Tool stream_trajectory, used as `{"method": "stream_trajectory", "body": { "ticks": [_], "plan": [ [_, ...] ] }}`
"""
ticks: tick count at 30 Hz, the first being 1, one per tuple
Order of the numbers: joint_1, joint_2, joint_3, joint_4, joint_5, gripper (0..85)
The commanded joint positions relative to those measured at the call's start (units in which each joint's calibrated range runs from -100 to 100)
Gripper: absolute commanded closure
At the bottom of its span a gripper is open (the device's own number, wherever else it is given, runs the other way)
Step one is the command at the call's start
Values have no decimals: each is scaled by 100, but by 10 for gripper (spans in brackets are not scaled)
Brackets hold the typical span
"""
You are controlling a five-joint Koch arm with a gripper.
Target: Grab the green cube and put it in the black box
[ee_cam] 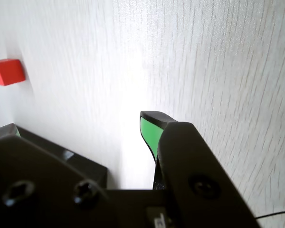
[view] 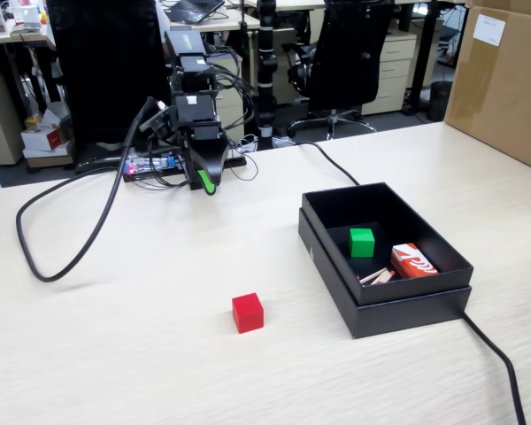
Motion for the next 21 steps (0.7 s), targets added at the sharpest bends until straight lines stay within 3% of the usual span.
{"method": "stream_trajectory", "body": {
  "ticks": [1,12,21],
  "plan": [
    [5,-170,-91,615,0,348],
    [-29,-136,-2575,3112,-239,350],
    [-15,-147,-3681,4097,-259,368]
  ]
}}
